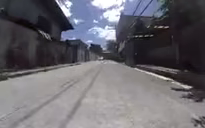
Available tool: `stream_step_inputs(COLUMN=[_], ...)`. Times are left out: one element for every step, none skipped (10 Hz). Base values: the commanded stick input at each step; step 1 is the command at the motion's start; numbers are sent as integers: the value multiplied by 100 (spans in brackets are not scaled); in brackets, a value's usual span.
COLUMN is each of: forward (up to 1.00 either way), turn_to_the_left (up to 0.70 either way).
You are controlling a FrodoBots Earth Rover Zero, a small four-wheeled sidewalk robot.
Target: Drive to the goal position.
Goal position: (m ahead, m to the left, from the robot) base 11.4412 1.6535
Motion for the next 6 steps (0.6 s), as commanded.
stream_step_inputs(forward=[100,100,100,100,100,100], turn_to_the_left=[0,0,0,0,0,0])
